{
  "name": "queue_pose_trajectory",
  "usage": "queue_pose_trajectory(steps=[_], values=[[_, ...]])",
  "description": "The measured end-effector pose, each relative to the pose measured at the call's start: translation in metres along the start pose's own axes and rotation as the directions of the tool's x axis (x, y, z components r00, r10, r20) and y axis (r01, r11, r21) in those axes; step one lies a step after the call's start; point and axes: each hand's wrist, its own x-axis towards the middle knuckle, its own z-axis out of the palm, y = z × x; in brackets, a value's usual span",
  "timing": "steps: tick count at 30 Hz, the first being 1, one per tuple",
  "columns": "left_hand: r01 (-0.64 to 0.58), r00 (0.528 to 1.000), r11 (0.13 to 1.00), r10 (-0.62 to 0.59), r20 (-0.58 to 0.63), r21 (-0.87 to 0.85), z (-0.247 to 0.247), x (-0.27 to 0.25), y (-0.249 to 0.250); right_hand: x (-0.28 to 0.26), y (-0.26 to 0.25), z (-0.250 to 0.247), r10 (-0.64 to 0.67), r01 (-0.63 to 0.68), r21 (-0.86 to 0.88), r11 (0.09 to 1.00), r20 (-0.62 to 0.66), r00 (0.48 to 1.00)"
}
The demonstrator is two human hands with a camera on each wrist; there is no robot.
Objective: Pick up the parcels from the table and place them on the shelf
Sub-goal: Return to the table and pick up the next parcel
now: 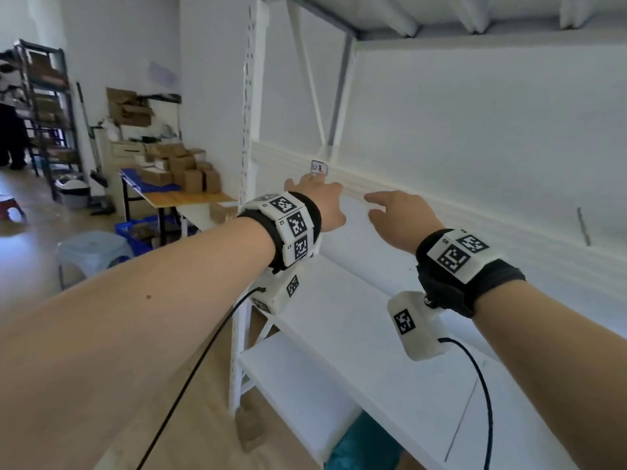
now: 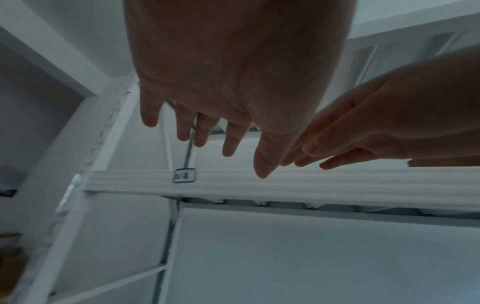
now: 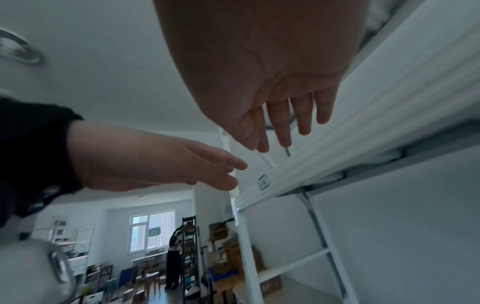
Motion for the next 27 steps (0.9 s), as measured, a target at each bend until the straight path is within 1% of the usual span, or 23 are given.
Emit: queue_pose_trajectory(steps=[4, 8, 12, 15, 18, 21, 27], values=[[0.067, 0.996, 0.998, -0.067, 0.057, 0.008, 0.021, 0.011, -0.079, 0.036, -0.056, 0.052, -0.069, 0.068, 0.019, 0.998, 0.064, 0.996], [0.124, 0.986, 0.992, -0.127, 0.111, 0.034, 0.043, 0.026, -0.161, 0.080, -0.111, 0.108, -0.086, 0.078, 0.058, 0.995, 0.149, 0.985], [0.137, 0.979, 0.989, -0.144, 0.147, 0.058, 0.056, 0.041, -0.235, 0.120, -0.162, 0.155, -0.105, 0.089, 0.083, 0.993, 0.223, 0.969], [0.163, 0.972, 0.985, -0.169, 0.164, 0.047, 0.067, 0.053, -0.287, 0.147, -0.199, 0.188, -0.119, 0.098, 0.097, 0.990, 0.241, 0.963], [0.180, 0.969, 0.983, -0.183, 0.167, 0.036, 0.079, 0.064, -0.330, 0.168, -0.230, 0.221, -0.114, 0.087, 0.113, 0.990, 0.260, 0.959], [0.205, 0.960, 0.978, -0.205, 0.189, 0.020, 0.094, 0.076, -0.362, 0.189, -0.252, 0.248, -0.111, 0.077, 0.127, 0.989, 0.287, 0.951], [0.256, 0.937, 0.966, -0.242, 0.253, -0.026, 0.144, 0.110, -0.420, 0.232, -0.282, 0.315, -0.122, 0.058, 0.186, 0.981, 0.354, 0.927]])
